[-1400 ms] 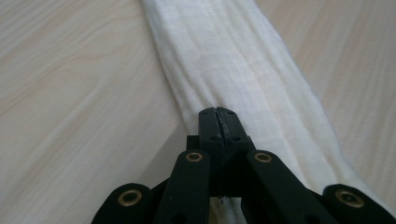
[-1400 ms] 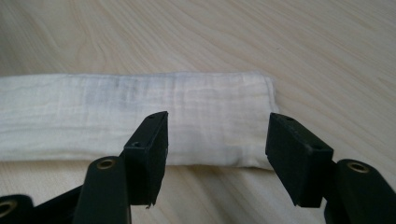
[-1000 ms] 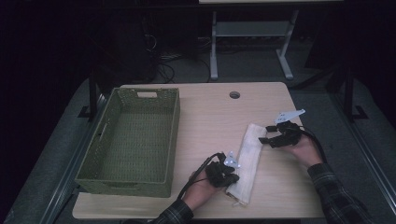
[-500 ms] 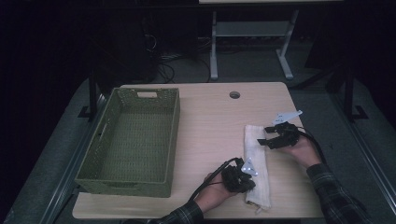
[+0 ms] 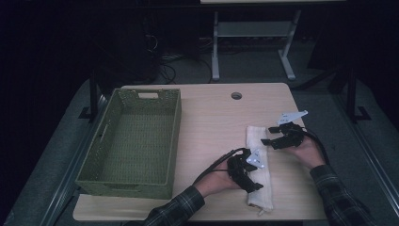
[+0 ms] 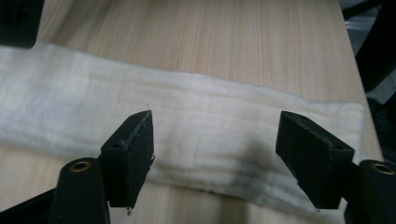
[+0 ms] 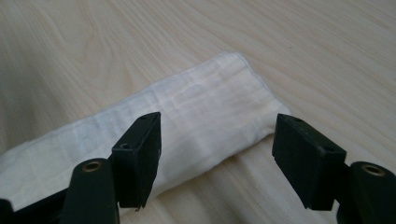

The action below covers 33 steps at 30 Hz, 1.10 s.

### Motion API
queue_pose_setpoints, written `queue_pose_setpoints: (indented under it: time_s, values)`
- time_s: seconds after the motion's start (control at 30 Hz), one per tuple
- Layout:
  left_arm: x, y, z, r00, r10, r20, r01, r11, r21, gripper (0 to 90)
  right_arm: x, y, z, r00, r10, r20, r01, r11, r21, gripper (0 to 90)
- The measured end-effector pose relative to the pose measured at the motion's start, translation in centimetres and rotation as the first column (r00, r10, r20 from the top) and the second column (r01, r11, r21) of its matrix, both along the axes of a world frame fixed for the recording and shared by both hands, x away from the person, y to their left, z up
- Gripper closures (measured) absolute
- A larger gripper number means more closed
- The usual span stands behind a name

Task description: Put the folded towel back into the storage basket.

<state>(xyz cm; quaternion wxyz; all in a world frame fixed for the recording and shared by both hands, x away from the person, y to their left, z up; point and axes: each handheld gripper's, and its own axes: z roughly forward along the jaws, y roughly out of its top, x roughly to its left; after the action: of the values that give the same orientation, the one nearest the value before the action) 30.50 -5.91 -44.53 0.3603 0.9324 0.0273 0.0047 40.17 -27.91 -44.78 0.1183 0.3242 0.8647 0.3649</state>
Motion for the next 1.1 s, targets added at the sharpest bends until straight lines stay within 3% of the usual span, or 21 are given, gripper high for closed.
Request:
queue_pose_setpoints:
  time_s: [0.17,0.27,0.37,0.53,0.83,0.87,1.1]
  values:
    - [0.2,-1.1,-0.9,0.9993,-0.036,0.013,0.036,0.9992,0.018,16.5,0.0,-0.2,0.1,1.0000,0.003,0.006,-0.003,1.0000,0.002,32.3]
    - [0.3,-1.6,-1.4,0.9988,-0.045,0.019,0.045,0.9983,0.037,16.4,-0.1,-0.3,0.2,1.0000,-0.001,0.005,0.001,1.0000,0.007,32.3]
    - [0.6,-1.7,-2.0,0.9989,-0.048,-0.001,0.048,0.9975,0.053,16.2,-0.1,-0.4,0.1,1.0000,0.000,0.005,0.000,1.0000,0.010,32.3]
    - [0.6,-1.5,-2.1,0.9991,-0.043,-0.002,0.043,0.9981,0.044,17.8,-0.1,-0.5,0.2,1.0000,-0.002,0.004,0.002,0.9999,0.014,32.3]
    - [-0.3,-0.7,-1.5,0.9995,0.011,-0.028,-0.009,0.9986,0.051,44.6,-0.2,-0.6,0.4,0.9996,0.024,0.013,-0.024,0.9993,0.028,31.0]
    - [-0.3,-0.5,-1.4,0.9998,0.007,-0.019,-0.006,0.9983,0.057,48.2,-0.2,-0.6,0.4,0.9990,0.040,0.020,-0.041,0.9986,0.034,30.6]
    - [-0.6,-0.3,-1.3,0.9975,0.008,-0.070,-0.004,0.9985,0.055,70.0,0.2,0.1,1.2,0.9897,0.139,0.035,-0.141,0.9884,0.057,30.2]
